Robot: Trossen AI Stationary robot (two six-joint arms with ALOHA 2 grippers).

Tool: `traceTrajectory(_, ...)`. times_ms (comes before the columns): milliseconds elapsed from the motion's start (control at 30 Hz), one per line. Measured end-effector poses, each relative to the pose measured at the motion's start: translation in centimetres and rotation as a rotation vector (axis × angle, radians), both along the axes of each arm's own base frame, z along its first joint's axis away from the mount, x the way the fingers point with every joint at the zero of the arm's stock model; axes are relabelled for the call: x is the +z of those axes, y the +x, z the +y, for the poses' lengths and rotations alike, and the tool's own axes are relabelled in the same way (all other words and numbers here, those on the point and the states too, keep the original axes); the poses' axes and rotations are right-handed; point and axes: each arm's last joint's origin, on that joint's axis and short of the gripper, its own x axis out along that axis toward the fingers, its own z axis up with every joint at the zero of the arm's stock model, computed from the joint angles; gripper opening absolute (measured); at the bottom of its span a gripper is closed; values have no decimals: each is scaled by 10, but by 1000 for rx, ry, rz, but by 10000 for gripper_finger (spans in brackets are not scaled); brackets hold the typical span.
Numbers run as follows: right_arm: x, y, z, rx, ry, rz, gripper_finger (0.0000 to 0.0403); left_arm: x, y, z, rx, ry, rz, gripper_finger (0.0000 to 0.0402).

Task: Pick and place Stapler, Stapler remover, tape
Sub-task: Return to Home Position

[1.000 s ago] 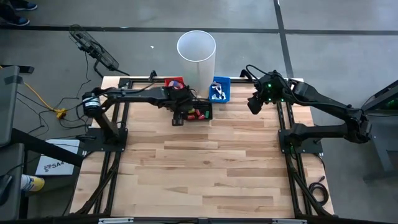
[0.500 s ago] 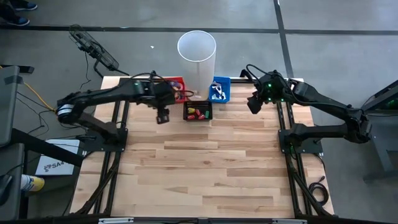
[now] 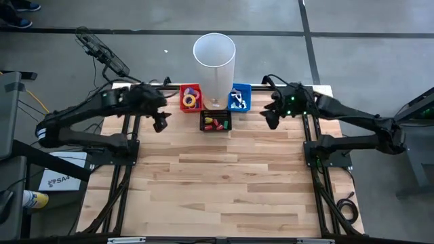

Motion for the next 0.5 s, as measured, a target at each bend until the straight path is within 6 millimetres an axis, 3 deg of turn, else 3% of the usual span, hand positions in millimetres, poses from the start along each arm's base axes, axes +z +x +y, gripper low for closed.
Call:
traceTrajectory(100,-20,11,5,25,1,-122,181,-13,-18,-6,58,-18,-109,213)
traceTrajectory(267,-55,18,13,99,40,-310,181,-51,-41,-16,86,-104,-304,213)
traceTrajectory(500,-91,1,24,134,105,-599,181,-92,-57,-25,60,-190,-566,213)
